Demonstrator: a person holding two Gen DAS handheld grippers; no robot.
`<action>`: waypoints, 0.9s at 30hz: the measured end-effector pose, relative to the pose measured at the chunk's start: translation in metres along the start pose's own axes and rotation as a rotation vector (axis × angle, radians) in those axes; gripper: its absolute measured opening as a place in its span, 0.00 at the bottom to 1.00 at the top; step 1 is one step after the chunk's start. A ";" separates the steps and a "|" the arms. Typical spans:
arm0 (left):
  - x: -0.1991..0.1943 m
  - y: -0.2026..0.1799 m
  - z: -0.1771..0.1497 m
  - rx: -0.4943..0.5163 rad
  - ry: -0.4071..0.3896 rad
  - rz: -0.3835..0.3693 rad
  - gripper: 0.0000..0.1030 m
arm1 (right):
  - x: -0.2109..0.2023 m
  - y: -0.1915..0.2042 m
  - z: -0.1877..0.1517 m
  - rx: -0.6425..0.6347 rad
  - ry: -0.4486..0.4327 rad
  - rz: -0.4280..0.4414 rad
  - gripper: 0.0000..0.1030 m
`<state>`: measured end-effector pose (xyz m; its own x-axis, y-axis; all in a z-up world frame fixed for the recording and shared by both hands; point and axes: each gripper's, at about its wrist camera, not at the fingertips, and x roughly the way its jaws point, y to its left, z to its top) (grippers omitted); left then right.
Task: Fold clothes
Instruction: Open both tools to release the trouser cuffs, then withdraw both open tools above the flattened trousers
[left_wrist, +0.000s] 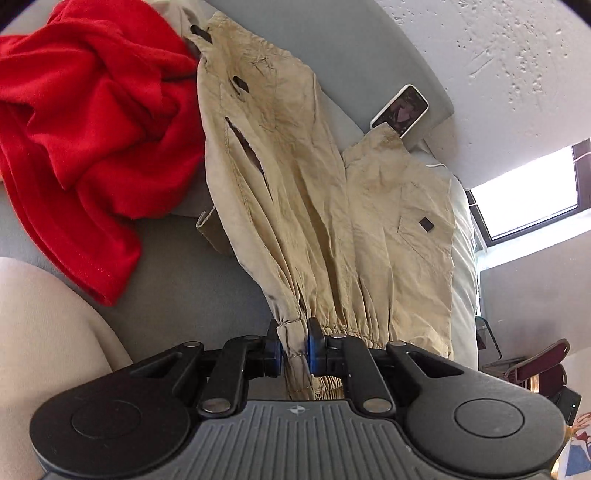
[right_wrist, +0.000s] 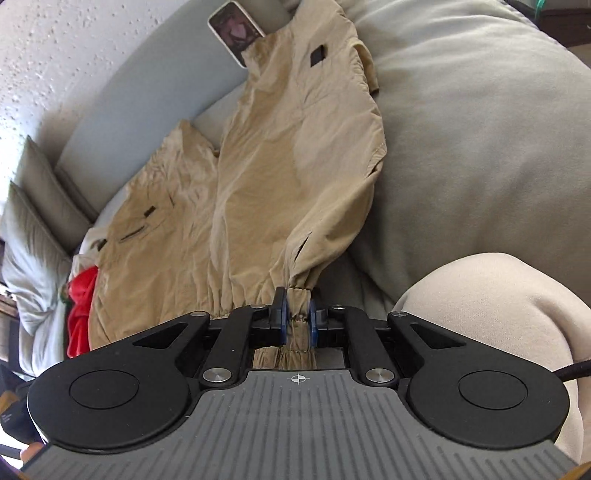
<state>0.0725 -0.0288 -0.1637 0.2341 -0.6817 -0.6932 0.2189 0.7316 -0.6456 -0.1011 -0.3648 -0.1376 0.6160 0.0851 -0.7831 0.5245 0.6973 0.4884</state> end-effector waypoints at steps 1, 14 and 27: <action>-0.004 -0.004 -0.001 0.011 0.002 0.005 0.11 | -0.004 -0.001 -0.003 0.002 -0.001 -0.002 0.11; -0.045 -0.033 -0.014 0.148 -0.150 0.050 0.36 | -0.037 0.010 -0.001 -0.012 0.034 0.011 0.40; -0.211 -0.199 0.000 0.157 -0.572 -0.181 0.84 | -0.217 0.146 0.017 -0.126 -0.234 0.231 0.58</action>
<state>-0.0200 -0.0301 0.1112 0.6410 -0.7195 -0.2673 0.4296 0.6249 -0.6519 -0.1485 -0.2932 0.1105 0.8356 0.0959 -0.5409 0.2877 0.7624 0.5796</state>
